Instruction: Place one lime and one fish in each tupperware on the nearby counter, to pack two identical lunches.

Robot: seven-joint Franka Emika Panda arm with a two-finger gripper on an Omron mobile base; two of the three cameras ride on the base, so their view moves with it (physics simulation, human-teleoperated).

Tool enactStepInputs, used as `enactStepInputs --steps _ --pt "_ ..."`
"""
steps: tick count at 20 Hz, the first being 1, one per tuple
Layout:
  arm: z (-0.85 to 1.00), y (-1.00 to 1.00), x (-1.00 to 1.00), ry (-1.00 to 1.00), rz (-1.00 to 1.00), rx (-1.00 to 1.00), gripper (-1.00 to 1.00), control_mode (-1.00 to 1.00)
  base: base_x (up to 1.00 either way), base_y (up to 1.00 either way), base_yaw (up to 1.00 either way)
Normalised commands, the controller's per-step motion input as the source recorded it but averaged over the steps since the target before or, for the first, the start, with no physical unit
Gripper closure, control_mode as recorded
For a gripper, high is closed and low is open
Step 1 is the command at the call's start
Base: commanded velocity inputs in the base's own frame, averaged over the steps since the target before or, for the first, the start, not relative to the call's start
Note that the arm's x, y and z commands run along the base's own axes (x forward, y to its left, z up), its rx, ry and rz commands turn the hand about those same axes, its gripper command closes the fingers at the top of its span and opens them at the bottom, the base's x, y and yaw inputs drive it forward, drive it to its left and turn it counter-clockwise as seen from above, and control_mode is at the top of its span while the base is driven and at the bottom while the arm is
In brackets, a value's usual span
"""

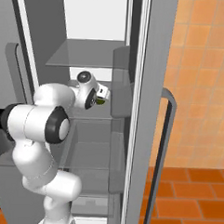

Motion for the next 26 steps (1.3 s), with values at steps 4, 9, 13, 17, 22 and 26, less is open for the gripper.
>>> enactStepInputs --steps 4,9,13,17,22,26 --pt "-0.1 0.0 0.41 0.13 0.0 0.0 -1.0 -1.0 0.0 0.0 0.0" --pt "-0.08 0.06 0.32 0.05 0.0 0.0 -1.0 -1.0 0.0 0.0 0.0" --pt "-0.18 0.14 0.31 0.08 0.0 0.0 -1.0 -1.0 0.0 0.0 0.0" --pt "-0.17 0.14 0.33 0.06 0.0 0.0 -1.0 -1.0 0.0 0.0 0.0" --pt "-0.12 -0.01 0.37 0.08 0.0 0.0 -1.0 -1.0 0.0 0.0 0.0" --pt "-0.11 -0.01 0.34 0.06 0.0 0.0 -1.0 -1.0 0.0 0.0 0.0"
